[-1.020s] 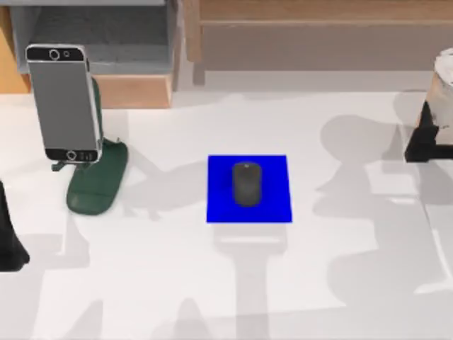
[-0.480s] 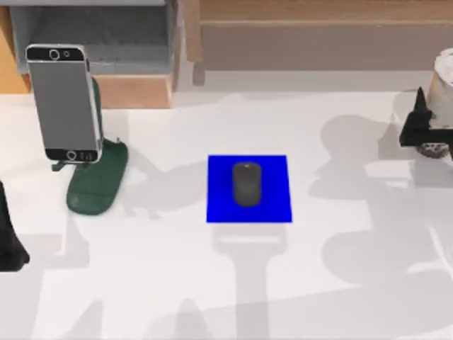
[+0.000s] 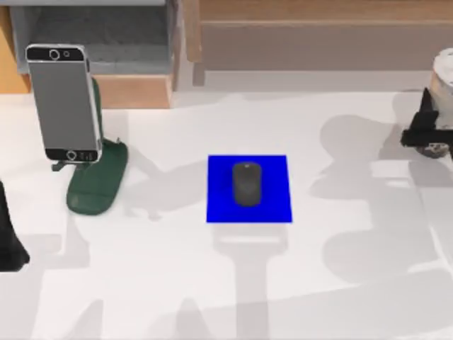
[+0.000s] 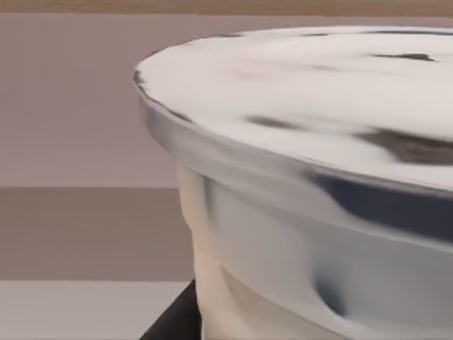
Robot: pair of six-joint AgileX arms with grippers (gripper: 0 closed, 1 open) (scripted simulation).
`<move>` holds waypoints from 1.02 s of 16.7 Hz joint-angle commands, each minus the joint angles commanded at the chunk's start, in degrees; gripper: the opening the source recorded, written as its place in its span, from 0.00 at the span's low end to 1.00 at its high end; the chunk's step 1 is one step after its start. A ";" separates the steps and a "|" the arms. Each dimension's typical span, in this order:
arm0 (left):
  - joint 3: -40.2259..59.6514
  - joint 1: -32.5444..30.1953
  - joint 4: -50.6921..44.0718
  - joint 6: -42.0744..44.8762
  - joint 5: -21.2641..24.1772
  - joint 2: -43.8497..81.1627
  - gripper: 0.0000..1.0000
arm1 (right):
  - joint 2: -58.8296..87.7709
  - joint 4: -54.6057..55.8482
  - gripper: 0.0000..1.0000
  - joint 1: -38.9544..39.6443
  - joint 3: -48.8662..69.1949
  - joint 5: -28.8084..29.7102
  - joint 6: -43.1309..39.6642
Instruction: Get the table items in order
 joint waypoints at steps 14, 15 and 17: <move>0.00 0.00 0.00 0.00 0.00 0.00 1.00 | -0.14 0.00 0.00 0.00 -0.08 0.02 0.07; 0.00 0.00 0.00 0.00 0.00 0.00 1.00 | -0.36 -0.20 0.00 0.00 -0.12 0.02 0.07; 0.00 0.00 0.00 0.00 0.00 0.00 1.00 | -1.25 -0.95 0.00 0.01 -0.24 0.01 0.08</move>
